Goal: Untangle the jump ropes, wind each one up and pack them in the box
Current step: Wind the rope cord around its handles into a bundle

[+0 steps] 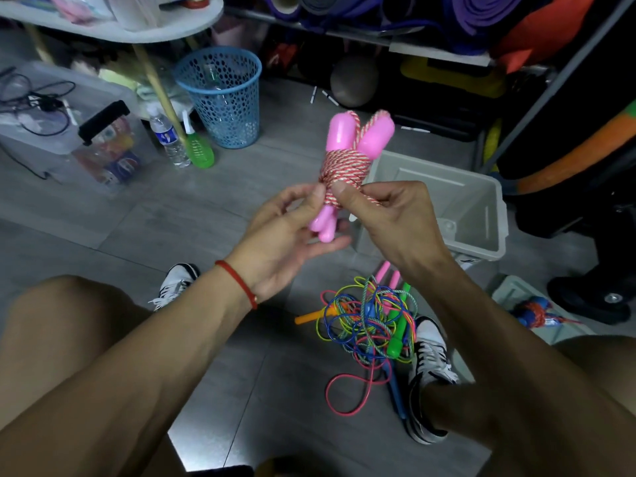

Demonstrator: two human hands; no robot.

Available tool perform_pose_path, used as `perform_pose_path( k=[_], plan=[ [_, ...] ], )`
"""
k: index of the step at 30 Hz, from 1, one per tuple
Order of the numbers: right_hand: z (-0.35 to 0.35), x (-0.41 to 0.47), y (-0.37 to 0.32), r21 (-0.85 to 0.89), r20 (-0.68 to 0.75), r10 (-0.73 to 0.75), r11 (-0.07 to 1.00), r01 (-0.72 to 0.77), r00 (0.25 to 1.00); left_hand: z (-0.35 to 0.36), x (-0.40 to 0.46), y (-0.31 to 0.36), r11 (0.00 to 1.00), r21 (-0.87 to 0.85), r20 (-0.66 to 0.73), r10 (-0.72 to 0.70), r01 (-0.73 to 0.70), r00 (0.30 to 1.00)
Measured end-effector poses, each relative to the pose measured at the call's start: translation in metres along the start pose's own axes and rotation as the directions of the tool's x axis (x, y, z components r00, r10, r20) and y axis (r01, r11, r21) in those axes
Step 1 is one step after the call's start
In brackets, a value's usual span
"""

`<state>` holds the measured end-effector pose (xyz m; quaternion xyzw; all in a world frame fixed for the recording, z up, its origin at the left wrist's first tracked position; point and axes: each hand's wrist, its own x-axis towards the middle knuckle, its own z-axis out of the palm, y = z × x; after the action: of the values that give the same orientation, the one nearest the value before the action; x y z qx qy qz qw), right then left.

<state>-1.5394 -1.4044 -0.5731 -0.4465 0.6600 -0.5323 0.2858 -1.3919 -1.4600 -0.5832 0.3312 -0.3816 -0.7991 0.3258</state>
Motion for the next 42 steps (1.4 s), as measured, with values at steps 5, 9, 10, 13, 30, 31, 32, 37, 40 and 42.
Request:
perform_pose_path(
  k=[5,9,10,13,30,31,32,37,40,42],
  plan=[
    [-0.009,0.002,0.001,-0.057,0.132,-0.034,0.997,0.042,0.991,-0.013,0.004,0.008,0.992,0.123,0.201,-0.053,0.028,0.978],
    [-0.005,-0.002,0.005,-0.223,0.09,-0.044,0.973,0.063,0.995,-0.011,0.006,0.003,0.984,0.178,0.098,0.002,-0.019,0.995],
    [-0.004,-0.003,0.005,-0.239,0.073,-0.039,0.969,0.056,0.997,-0.01,0.005,0.002,0.978,0.207,0.07,0.024,-0.038,0.997],
    [-0.001,-0.005,0.003,-0.325,0.035,-0.03,0.945,0.04,0.999,-0.009,0.005,-0.001,0.945,0.306,0.027,0.113,-0.116,0.993],
    [0.015,-0.007,-0.004,-0.374,-0.039,0.215,0.903,-0.213,0.976,-0.003,0.011,-0.023,0.353,0.887,-0.003,0.652,-0.299,0.758],
    [0.016,-0.007,-0.003,-0.346,-0.051,0.237,0.907,-0.24,0.97,-0.001,0.011,-0.023,0.364,0.875,-0.001,0.66,-0.318,0.751],
    [0.016,-0.007,-0.002,-0.32,-0.063,0.25,0.912,-0.256,0.966,0.0,0.011,-0.024,0.37,0.869,-0.001,0.664,-0.328,0.747],
    [0.02,-0.007,-0.001,-0.153,-0.062,0.22,0.962,-0.227,0.974,0.007,0.01,-0.025,0.244,0.883,0.114,0.718,-0.402,0.687],
    [0.005,-0.002,-0.007,-0.037,0.003,0.198,0.98,-0.198,0.98,0.004,0.011,-0.017,0.266,0.825,0.215,0.668,-0.498,0.713],
    [-0.009,0.003,-0.011,-0.037,0.069,0.165,0.986,-0.163,0.984,0.006,0.007,-0.01,0.609,0.637,0.129,0.52,-0.473,0.844]
  ],
)
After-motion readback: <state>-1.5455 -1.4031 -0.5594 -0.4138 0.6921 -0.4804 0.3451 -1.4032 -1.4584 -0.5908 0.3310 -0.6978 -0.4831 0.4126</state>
